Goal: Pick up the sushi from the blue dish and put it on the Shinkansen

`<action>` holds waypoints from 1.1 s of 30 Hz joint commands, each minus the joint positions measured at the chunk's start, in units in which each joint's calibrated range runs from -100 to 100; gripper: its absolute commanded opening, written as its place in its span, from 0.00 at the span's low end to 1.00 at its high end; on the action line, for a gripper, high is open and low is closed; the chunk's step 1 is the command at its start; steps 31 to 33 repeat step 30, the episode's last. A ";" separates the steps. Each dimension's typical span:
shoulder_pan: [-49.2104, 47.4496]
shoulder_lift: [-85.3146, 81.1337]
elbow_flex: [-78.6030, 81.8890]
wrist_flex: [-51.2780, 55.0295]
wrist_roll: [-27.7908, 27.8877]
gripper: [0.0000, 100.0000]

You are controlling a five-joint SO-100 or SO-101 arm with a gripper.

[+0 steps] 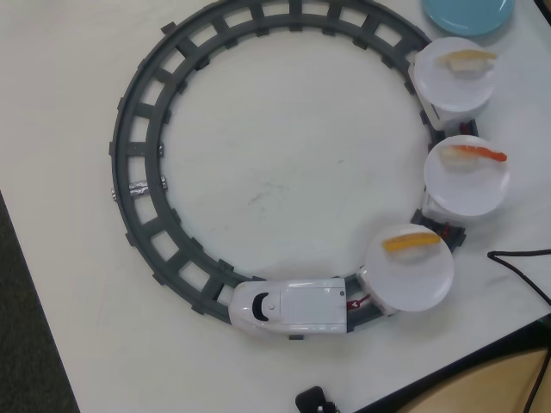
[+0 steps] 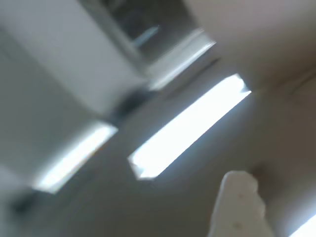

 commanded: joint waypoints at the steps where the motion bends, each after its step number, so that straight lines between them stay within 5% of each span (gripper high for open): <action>1: 5.43 -21.69 13.56 10.43 -17.14 0.13; 5: 8.69 -37.56 23.79 21.64 -24.84 0.13; 13: 17.93 -35.55 26.84 40.21 -39.05 0.13; 23: 17.58 -36.47 48.57 45.26 -39.11 0.13; 33: 18.02 -36.47 50.63 45.35 -39.00 0.13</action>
